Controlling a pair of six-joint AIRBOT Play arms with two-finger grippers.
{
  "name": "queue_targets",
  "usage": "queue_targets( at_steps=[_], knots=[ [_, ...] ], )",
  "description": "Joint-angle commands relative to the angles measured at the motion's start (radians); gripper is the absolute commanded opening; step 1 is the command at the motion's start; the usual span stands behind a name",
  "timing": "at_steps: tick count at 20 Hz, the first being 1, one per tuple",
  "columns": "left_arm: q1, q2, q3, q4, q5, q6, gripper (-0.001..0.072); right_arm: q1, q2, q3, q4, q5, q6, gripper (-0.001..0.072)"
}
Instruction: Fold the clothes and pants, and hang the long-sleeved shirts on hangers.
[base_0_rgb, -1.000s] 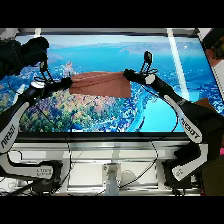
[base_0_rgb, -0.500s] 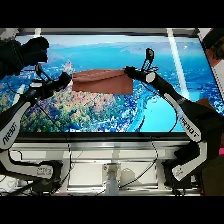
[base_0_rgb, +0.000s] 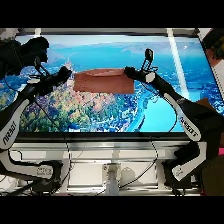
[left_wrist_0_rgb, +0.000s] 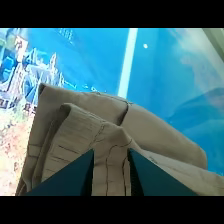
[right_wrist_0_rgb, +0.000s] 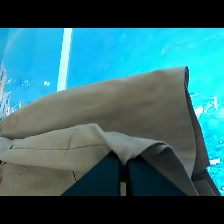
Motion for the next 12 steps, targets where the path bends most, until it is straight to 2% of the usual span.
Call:
queue_targets(
  at_steps=[1,3,4,7,12],
  knots=[
    [0.000,0.000,0.008,-0.006,-0.011,0.019,0.0260,0.002,-0.001,0.001,-0.003,-0.029,-0.013,0.0068],
    [0.000,0.000,0.008,-0.005,-0.018,0.019,0.0260,0.002,-0.001,0.001,-0.009,-0.019,-0.068,0.0469],
    [0.000,0.000,0.008,-0.003,-0.018,0.019,0.0259,0.002,0.000,0.001,-0.010,-0.008,-0.103,0.0509],
    [0.000,0.000,0.008,0.027,-0.024,0.020,0.0260,-0.002,0.011,0.001,-0.061,0.037,-0.170,0.0509],
    [0.001,0.000,0.008,0.149,-0.109,0.019,0.0260,-0.146,0.018,0.031,-0.053,0.330,-0.103,0.0513]
  ],
)
